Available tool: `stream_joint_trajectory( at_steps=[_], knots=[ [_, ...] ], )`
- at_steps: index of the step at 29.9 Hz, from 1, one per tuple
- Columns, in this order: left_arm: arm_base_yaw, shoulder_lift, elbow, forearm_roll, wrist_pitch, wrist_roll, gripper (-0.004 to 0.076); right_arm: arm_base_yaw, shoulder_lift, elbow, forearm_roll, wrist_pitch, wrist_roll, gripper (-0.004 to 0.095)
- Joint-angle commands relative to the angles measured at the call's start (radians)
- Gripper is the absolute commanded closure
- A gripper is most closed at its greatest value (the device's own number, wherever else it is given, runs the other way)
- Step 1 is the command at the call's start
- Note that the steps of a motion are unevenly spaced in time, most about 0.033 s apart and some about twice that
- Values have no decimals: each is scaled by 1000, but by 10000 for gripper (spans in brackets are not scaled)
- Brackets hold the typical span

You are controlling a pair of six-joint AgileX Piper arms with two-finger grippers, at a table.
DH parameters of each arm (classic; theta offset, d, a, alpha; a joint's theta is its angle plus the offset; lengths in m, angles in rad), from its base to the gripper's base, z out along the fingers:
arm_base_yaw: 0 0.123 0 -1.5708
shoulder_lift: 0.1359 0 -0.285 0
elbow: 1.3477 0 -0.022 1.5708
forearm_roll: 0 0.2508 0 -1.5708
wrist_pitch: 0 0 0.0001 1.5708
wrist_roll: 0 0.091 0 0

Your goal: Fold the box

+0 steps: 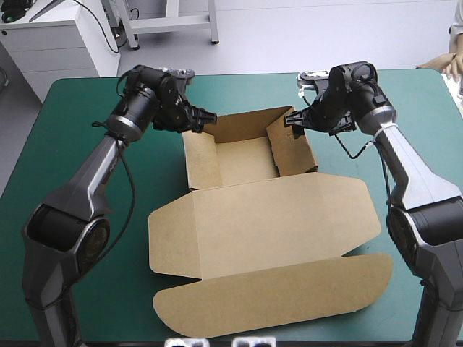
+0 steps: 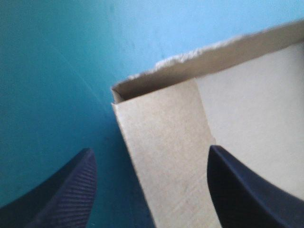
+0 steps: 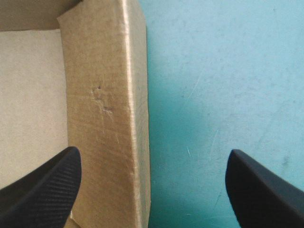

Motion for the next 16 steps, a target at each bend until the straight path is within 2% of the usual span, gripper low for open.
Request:
stream_joint_trajectory(
  at_steps=[1, 4, 8, 12, 16],
  knots=[
    [-1, -155, -76, 15, 53, 5, 294, -6, -99, -39, -8, 18, -11, 139],
    [-1, -238, -78, 6, 53, 5, 433, -6, -132, -39, -6, 18, -12, 139],
    [-1, -339, -76, -1, 53, 86, 709, -6, -179, -35, 16, 18, -12, 140],
    [-1, -440, -19, -6, 53, 88, 732, -4, -208, 6, 20, 18, -15, 140],
    [-3, -584, 177, -40, 53, 106, 732, -4, -214, 63, 20, 18, -30, 140]
  ],
)
